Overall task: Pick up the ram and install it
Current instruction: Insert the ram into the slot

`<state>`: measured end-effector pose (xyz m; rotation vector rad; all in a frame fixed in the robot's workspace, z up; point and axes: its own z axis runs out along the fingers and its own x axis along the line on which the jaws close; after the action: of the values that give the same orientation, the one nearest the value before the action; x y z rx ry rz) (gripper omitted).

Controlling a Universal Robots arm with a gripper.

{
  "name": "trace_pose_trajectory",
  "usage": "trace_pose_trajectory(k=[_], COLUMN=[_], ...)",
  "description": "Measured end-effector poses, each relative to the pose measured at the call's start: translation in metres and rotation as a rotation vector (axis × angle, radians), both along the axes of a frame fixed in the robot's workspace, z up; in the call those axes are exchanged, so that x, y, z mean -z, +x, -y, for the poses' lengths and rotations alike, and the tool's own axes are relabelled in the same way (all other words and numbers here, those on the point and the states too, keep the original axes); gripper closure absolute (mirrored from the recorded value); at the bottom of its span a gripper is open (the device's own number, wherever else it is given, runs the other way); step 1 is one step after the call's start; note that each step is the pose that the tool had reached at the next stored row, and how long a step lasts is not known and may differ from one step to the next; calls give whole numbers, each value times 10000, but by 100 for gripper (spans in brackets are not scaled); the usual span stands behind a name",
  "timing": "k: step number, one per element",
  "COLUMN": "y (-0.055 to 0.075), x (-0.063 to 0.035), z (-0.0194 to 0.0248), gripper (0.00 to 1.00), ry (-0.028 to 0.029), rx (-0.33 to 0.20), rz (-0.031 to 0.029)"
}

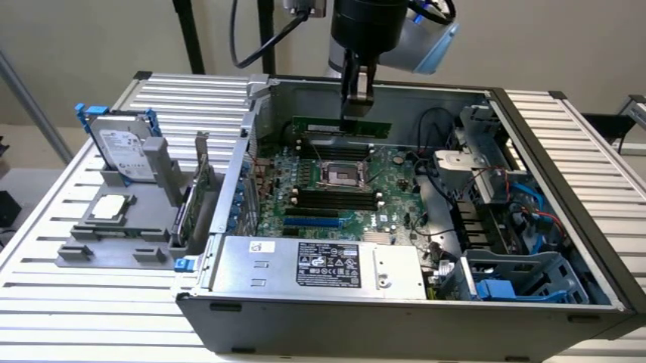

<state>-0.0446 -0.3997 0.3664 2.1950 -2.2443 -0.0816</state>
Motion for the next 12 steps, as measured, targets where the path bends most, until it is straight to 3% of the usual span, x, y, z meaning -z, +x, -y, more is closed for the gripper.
trace_pose_trajectory(k=[12], y=[23], x=[218], z=[0], gripper=[86], ry=[0], rx=[-1], rz=[0])
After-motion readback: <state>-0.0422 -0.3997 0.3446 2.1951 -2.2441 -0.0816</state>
